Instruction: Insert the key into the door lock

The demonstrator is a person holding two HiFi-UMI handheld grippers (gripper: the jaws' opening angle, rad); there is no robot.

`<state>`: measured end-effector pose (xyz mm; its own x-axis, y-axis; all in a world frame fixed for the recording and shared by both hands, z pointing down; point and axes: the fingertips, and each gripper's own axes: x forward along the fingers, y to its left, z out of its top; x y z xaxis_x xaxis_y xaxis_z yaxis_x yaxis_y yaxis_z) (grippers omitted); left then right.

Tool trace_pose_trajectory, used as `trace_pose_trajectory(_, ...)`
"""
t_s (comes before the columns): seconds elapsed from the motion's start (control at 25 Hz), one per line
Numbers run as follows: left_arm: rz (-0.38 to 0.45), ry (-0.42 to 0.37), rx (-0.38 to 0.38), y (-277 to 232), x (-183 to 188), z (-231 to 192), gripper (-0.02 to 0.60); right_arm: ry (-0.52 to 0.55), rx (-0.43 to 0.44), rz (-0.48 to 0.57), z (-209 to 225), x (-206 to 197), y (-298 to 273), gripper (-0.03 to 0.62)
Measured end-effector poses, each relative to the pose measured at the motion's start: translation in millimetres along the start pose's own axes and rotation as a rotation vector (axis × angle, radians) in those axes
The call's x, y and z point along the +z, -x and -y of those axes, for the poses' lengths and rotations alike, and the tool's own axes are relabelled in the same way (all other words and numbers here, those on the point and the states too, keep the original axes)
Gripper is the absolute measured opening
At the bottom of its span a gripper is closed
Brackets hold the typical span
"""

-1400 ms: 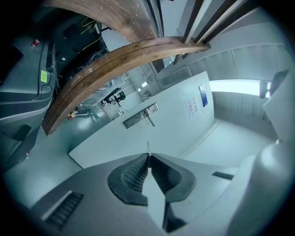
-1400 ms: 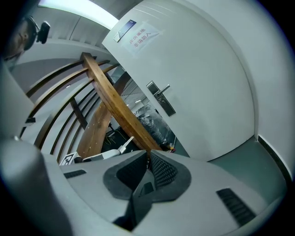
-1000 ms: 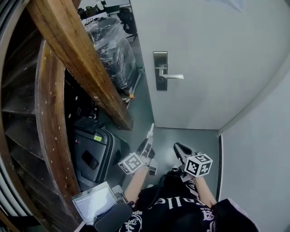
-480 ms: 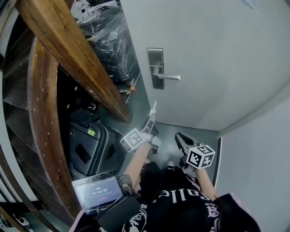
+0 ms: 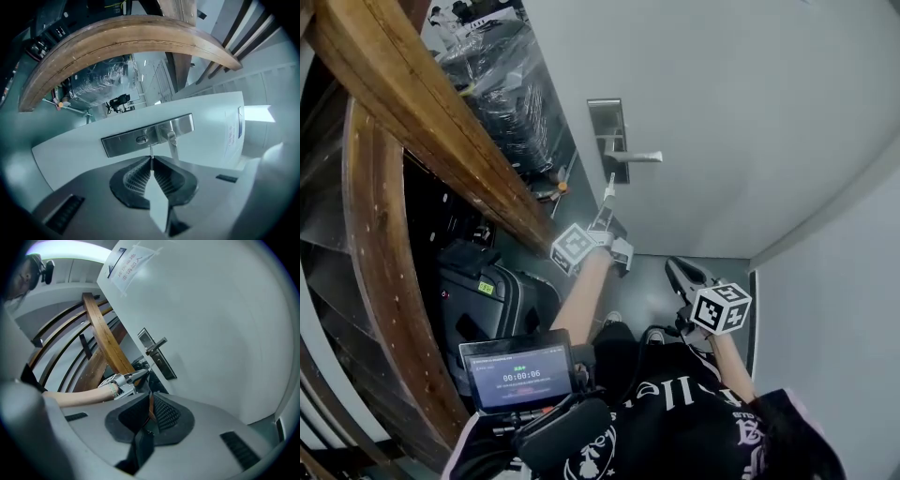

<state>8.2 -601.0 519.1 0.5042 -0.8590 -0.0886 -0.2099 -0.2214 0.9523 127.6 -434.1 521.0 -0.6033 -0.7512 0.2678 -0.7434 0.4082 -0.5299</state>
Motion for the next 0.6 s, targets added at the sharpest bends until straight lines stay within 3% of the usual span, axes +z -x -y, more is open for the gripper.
trace_pose_trajectory(0.6,0.004,0.075,-0.004,-33,14,-17,0.022,-0.019,-0.086,0.036,4,-1,4,0.037)
